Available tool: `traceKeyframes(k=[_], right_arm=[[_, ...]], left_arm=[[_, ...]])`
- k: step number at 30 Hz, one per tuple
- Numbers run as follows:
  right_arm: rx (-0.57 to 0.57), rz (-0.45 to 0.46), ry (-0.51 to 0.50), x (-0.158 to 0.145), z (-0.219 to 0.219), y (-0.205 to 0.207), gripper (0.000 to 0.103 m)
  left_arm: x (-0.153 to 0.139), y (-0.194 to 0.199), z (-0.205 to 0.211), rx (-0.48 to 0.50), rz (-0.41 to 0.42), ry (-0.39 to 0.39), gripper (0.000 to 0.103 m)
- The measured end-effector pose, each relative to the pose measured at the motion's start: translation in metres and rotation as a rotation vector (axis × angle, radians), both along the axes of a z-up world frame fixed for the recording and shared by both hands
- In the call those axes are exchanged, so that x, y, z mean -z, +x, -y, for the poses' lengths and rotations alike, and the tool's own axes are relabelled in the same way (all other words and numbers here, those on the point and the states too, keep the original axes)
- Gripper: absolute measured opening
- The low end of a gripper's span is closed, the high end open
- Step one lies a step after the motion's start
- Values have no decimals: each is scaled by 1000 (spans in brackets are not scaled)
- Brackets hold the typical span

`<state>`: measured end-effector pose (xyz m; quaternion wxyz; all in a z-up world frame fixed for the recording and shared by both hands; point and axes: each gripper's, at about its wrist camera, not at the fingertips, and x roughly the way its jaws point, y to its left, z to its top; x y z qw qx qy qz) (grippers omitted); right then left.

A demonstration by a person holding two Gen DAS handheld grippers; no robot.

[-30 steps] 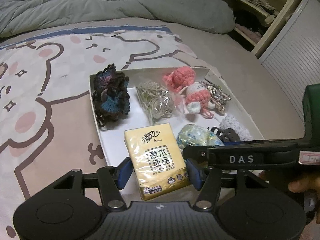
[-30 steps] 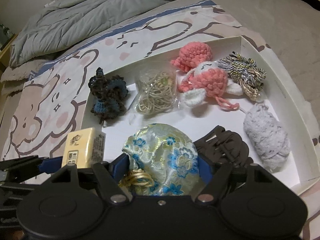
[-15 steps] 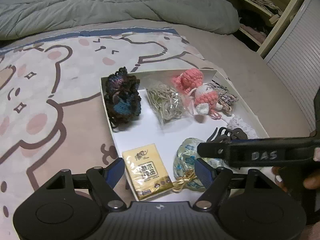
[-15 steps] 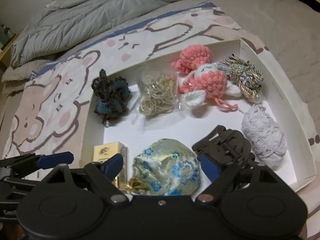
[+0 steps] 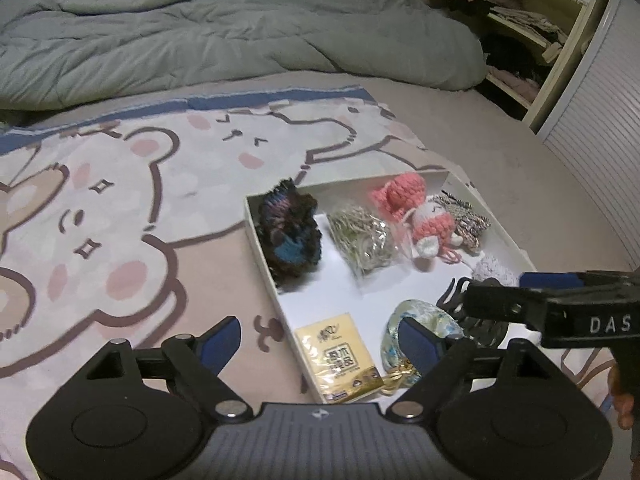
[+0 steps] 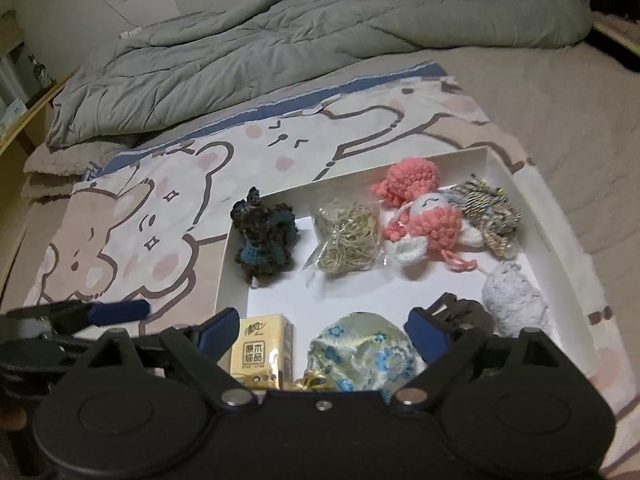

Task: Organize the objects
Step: 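Lower packet and pouch into the white box and open both tools, then raise both open tools up away from the white box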

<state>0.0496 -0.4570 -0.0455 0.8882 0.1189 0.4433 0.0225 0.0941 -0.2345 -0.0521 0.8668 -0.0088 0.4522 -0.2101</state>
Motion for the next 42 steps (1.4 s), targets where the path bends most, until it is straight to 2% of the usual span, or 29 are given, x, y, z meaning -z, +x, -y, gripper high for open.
traceKeyframes(k=[9,17,26,33,42], right_arm=[[59,68,-127,-29,-13,-31,94],[85,119,-163,-45,-31,-61,96],[108,174,-219,-54,-53,-89,100],[155,184,-263,-53,-64,-107,101],[225,240,-298,-56,-75,-123,101]], left_arm=[[-39,-22,-21,-10,124,14,99],[-54,-43,-27,-54,191,199,101],[-61,-71,-47,-63,182,144,101],[-65,-90,-63,-70,211,111,101],[-62,-99,-74,-91,230,167,101]])
